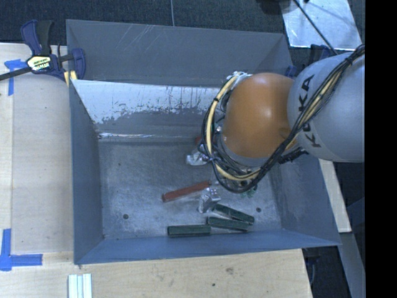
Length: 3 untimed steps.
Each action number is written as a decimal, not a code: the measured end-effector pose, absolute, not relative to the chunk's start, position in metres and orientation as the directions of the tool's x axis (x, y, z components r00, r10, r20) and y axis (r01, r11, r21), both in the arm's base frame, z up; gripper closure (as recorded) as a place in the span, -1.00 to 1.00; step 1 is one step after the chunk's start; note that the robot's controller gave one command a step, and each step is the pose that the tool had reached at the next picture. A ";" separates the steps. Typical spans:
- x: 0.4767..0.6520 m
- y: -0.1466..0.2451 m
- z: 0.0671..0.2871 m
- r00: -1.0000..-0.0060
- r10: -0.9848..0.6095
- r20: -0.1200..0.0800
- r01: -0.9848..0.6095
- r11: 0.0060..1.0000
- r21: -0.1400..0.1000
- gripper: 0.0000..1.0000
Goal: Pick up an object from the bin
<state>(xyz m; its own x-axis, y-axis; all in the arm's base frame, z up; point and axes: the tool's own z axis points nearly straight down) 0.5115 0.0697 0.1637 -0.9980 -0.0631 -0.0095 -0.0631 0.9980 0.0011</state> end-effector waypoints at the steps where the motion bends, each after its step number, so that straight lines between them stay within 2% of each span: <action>1: 0.538 0.057 0.078 -0.997 -0.073 -0.028 -0.073 0.997 0.002 1.00; 2: 0.538 0.057 0.078 -0.997 -0.073 -0.028 -0.073 0.997 0.002 1.00; 3: 0.550 0.091 0.273 -0.992 -0.128 -0.011 -0.128 0.992 0.000 1.00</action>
Offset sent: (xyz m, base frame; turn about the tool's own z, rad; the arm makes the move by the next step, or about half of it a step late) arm 0.0000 0.0000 0.0000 0.0000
